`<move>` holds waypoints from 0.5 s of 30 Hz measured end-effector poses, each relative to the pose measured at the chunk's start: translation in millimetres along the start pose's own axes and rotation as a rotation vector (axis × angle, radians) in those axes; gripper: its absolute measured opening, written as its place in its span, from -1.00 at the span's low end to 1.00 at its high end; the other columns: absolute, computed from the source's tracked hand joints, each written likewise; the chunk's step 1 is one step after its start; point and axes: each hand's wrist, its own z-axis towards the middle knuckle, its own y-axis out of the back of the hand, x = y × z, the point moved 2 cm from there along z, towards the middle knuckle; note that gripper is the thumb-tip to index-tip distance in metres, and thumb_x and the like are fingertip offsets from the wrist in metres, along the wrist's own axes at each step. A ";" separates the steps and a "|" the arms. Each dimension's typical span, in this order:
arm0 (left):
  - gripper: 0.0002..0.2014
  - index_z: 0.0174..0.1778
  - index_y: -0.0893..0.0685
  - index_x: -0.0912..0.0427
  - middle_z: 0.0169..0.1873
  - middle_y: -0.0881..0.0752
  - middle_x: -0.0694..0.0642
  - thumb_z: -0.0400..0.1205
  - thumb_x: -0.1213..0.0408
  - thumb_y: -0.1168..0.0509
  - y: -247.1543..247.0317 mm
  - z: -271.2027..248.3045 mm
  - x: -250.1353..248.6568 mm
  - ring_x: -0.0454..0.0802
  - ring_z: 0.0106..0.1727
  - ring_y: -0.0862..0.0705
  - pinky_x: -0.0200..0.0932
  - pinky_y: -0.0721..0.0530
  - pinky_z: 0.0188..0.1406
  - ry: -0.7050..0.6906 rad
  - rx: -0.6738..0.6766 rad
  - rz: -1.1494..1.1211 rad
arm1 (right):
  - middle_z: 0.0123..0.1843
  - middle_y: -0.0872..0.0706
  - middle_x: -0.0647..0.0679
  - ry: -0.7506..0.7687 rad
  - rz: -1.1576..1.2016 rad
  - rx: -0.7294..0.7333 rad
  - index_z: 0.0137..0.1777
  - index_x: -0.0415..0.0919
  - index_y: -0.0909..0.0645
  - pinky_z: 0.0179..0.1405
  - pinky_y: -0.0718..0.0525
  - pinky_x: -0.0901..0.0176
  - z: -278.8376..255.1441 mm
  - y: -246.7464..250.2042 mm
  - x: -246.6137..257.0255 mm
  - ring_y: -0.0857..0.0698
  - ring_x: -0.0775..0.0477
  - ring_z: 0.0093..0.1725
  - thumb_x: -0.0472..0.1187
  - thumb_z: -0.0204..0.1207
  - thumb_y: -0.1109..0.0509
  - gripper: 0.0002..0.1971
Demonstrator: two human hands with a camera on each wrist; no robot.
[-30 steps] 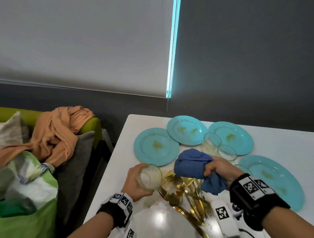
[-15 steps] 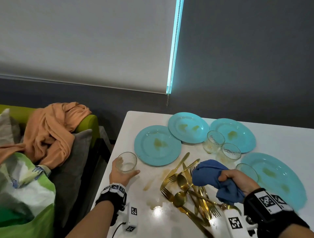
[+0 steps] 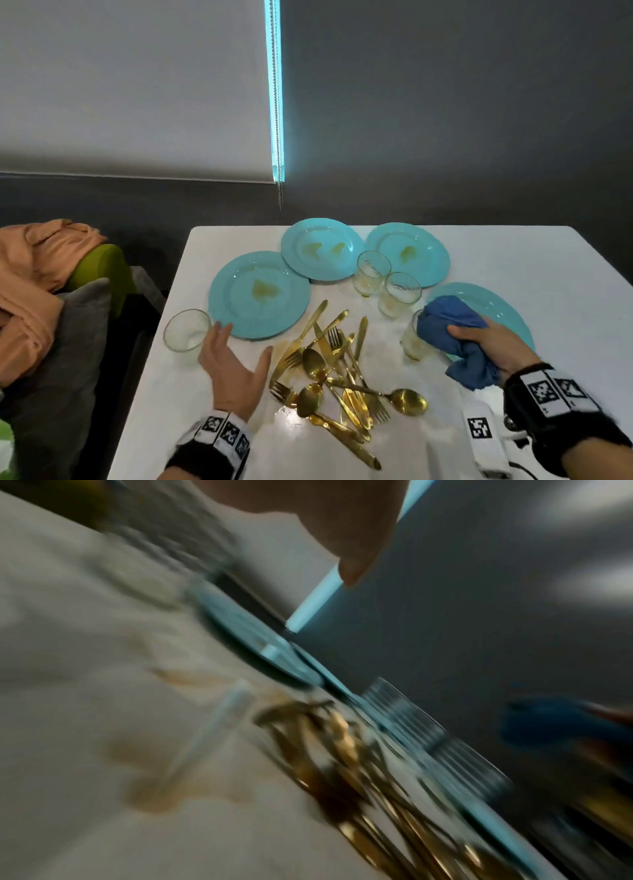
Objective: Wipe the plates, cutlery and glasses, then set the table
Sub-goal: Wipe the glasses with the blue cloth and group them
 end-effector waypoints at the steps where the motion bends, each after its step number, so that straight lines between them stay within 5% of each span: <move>1: -0.17 0.39 -0.43 0.36 0.42 -0.40 0.30 0.35 -0.20 -0.27 -19.1 -7.1 -14.5 0.12 0.45 -0.27 0.15 -0.25 0.53 -0.094 0.107 -0.003 | -0.32 -0.63 -0.20 0.034 -0.006 -0.016 0.01 -0.34 -0.57 -0.60 -0.57 0.30 5.3 8.7 3.0 -0.64 -0.01 -0.51 -0.42 0.53 -0.32 -0.90; 4: -0.40 0.42 -0.42 0.19 0.31 -0.44 0.03 0.49 0.11 -0.42 -80.1 -24.6 -62.5 -0.18 0.31 -0.38 -0.15 -0.42 0.46 -0.257 0.477 0.004 | 0.08 -0.68 -0.29 0.058 -0.036 -0.052 0.26 -0.37 -0.57 -0.28 -0.59 0.17 27.2 30.6 4.0 -0.64 -0.17 -0.06 -0.53 0.46 -0.34 -0.64; 6: -0.33 0.47 -0.34 0.10 0.38 -0.41 0.01 0.48 0.06 -0.44 -124.0 -37.5 -89.7 -0.15 0.38 -0.42 -0.30 -0.39 0.41 -0.237 0.665 0.022 | 0.06 -0.67 -0.25 0.089 -0.093 -0.079 0.23 -0.35 -0.60 -0.28 -0.55 0.21 36.3 40.0 8.0 -0.60 -0.14 -0.06 -0.57 0.42 -0.36 -0.62; 8: -0.18 0.53 -0.25 0.06 0.50 -0.33 0.03 0.41 0.01 -0.50 -161.1 -48.9 -112.1 -0.06 0.50 -0.36 -0.19 -0.36 0.50 -0.133 0.807 0.047 | -0.04 -0.67 -0.20 0.112 -0.188 -0.061 0.15 -0.31 -0.63 -0.36 -0.56 0.27 45.0 48.0 11.5 -0.60 -0.10 -0.14 -0.56 0.42 -0.38 -0.68; 12: 0.08 0.61 -0.11 0.11 0.56 -0.30 0.05 0.26 0.07 -0.62 -218.3 -54.1 -132.0 -0.02 0.56 -0.31 -0.19 -0.31 0.51 0.082 0.896 0.026 | -0.25 -0.67 -0.12 0.119 -0.301 0.036 -0.09 -0.27 -0.64 -0.62 -0.52 0.55 57.9 57.3 14.5 -0.58 0.05 -0.31 -0.53 0.43 -0.38 -0.83; 15: 0.16 0.61 -0.15 0.09 0.50 -0.39 0.03 0.14 0.19 -0.68 -244.3 -52.2 -133.5 -0.04 0.48 -0.41 -0.31 -0.43 0.34 0.146 0.863 -0.074 | -0.33 -0.65 0.01 0.179 -0.477 0.078 -0.27 -0.16 -0.60 -0.56 -0.50 0.54 73.0 62.0 9.8 -0.61 0.00 -0.27 -0.46 0.40 -0.43 -0.82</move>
